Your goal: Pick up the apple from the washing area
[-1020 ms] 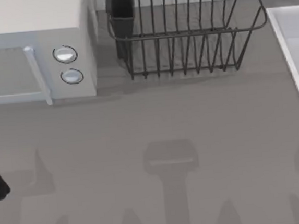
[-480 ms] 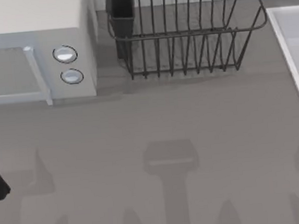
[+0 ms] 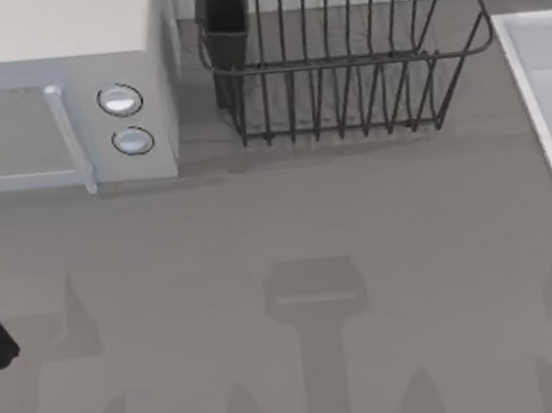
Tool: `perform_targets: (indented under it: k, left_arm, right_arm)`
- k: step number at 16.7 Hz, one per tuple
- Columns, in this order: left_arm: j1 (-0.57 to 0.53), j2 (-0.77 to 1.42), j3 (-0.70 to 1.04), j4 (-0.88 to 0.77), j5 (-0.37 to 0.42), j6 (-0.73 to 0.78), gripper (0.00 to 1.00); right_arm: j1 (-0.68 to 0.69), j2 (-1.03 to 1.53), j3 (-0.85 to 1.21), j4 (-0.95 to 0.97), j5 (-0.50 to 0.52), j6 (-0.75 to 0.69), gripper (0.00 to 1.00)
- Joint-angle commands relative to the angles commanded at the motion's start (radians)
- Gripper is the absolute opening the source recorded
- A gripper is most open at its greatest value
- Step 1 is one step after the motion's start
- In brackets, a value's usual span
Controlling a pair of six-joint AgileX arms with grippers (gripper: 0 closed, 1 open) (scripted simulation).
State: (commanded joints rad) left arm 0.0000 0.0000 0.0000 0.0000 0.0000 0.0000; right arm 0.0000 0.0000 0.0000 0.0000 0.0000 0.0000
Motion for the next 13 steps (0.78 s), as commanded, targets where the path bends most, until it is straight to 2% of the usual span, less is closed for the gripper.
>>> perform_targets:
  k: [6,13]
  left_arm:
    - [0.000,0.000,0.000,0.000,0.000,0.000,1.00]
    - [0.000,0.000,0.000,0.000,0.000,0.000,1.00]
  right_arm:
    - [-0.016,0.104,0.094,-0.062,0.000,-0.015,1.00]
    - [-0.090,0.647,0.531,-0.348,0.001,-0.084,1.00]
